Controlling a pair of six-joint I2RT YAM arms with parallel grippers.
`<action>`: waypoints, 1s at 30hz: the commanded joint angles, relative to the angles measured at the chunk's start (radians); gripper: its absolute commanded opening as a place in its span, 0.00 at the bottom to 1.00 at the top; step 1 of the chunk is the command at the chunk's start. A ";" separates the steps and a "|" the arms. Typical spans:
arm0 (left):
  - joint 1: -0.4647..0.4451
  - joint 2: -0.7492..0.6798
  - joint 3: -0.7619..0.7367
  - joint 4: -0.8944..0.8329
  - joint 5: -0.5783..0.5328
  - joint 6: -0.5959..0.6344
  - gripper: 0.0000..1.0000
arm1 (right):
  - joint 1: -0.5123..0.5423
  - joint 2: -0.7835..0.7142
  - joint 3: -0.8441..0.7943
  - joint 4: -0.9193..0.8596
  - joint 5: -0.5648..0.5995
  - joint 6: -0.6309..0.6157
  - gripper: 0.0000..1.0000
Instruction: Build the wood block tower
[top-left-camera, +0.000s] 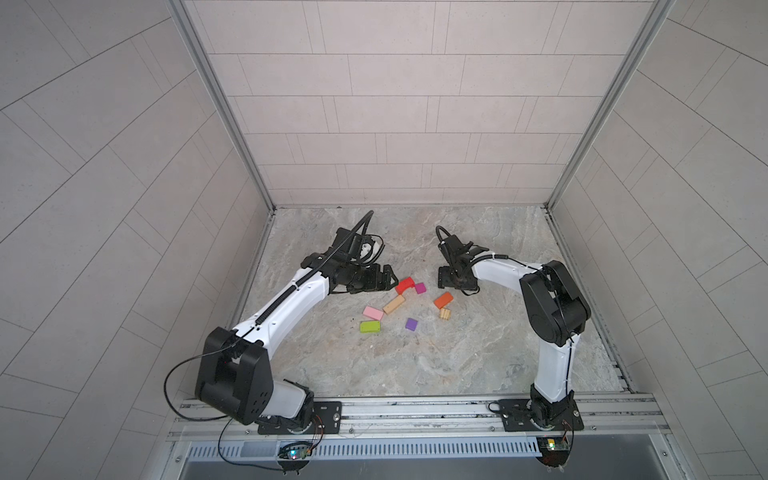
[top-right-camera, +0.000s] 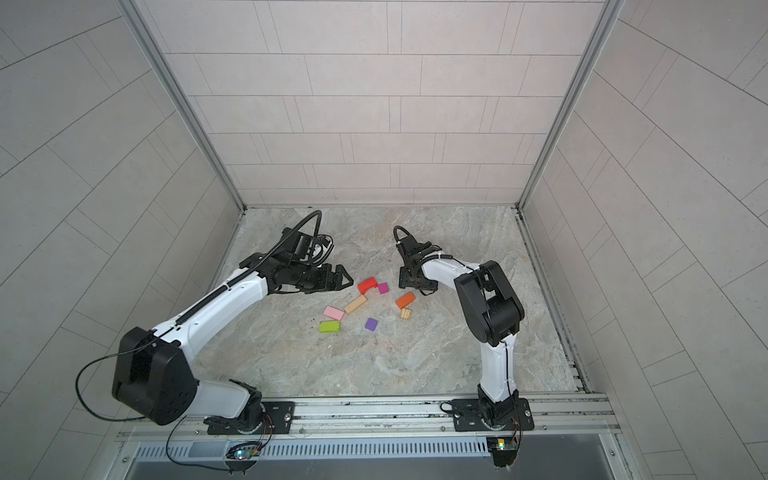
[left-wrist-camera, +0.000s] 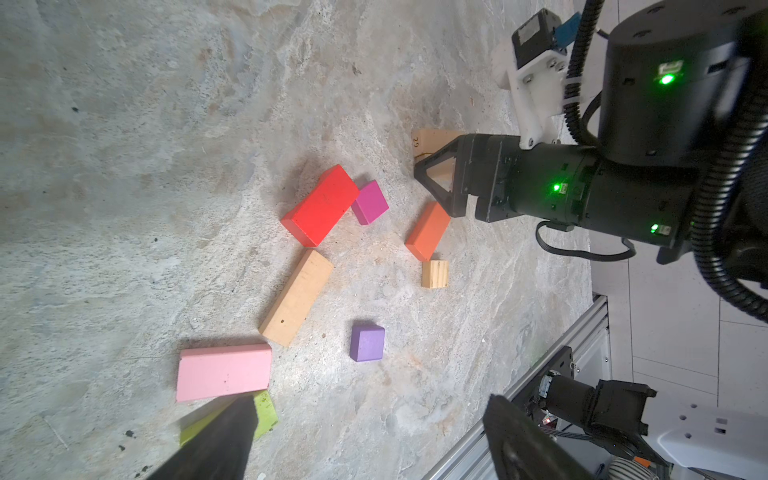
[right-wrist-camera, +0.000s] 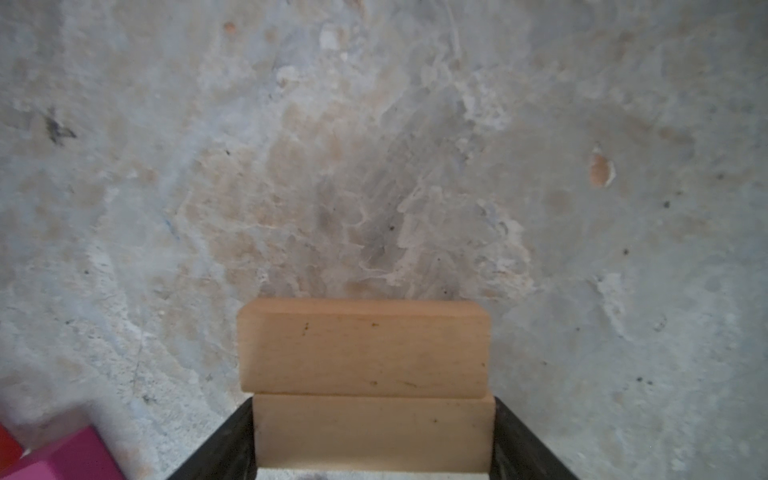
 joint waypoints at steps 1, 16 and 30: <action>0.005 -0.005 -0.009 0.001 0.003 -0.001 0.92 | 0.009 0.037 0.004 -0.020 0.004 -0.011 0.81; 0.004 -0.004 -0.006 0.000 0.003 -0.001 0.92 | 0.009 0.041 0.003 -0.014 -0.013 -0.008 0.83; 0.005 -0.006 -0.009 -0.001 0.003 0.000 0.92 | 0.012 0.047 -0.001 -0.009 -0.023 -0.001 0.83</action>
